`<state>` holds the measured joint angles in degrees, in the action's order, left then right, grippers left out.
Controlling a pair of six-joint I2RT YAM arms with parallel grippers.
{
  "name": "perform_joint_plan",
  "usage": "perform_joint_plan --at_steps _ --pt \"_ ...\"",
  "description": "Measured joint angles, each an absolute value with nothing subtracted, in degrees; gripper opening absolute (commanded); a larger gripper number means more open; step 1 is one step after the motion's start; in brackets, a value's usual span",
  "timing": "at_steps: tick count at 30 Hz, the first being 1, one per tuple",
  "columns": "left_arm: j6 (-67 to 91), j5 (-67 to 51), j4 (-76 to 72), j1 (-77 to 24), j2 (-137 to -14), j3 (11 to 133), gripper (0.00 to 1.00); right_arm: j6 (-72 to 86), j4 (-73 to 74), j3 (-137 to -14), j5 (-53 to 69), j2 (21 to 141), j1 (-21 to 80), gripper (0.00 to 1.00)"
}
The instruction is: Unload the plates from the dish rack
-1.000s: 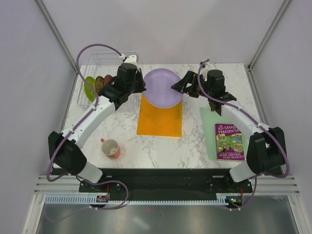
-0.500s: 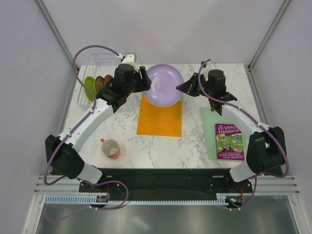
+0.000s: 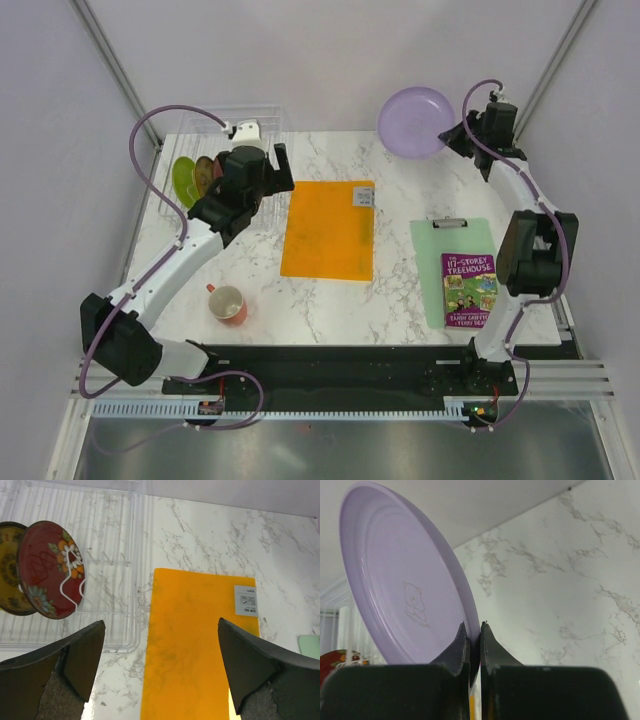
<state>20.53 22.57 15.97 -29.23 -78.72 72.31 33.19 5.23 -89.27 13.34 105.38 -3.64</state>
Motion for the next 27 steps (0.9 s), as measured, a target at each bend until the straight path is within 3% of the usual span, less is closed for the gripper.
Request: perform_joint_plan --at_steps 7,12,14,15,18,22,27 --pt "17.6 26.2 13.3 -24.8 -77.5 67.8 1.0 32.6 9.6 -92.2 13.3 121.9 -4.5 0.0" --pt "17.7 24.8 13.0 -17.5 -77.5 65.4 1.0 32.7 10.9 -91.2 14.1 126.3 -4.2 0.0" --pt "17.7 24.1 13.1 -15.2 -77.5 64.5 1.0 32.6 9.9 -90.5 14.6 126.1 -4.2 0.13" --pt "17.7 23.8 13.1 -14.5 -77.5 64.2 1.0 32.6 9.4 -90.2 14.6 126.1 -4.2 0.32" --pt "17.7 22.9 13.0 -13.5 -77.5 64.1 1.0 32.7 8.0 -89.2 14.7 125.9 -4.2 0.73" --pt "17.7 22.0 12.8 -12.5 -77.8 64.1 1.0 31.5 7.1 -87.9 13.5 123.9 -4.2 0.87" --pt "17.6 21.8 11.9 -10.7 -79.9 64.6 1.0 28.8 9.7 -87.0 8.2 118.2 -4.1 0.89"
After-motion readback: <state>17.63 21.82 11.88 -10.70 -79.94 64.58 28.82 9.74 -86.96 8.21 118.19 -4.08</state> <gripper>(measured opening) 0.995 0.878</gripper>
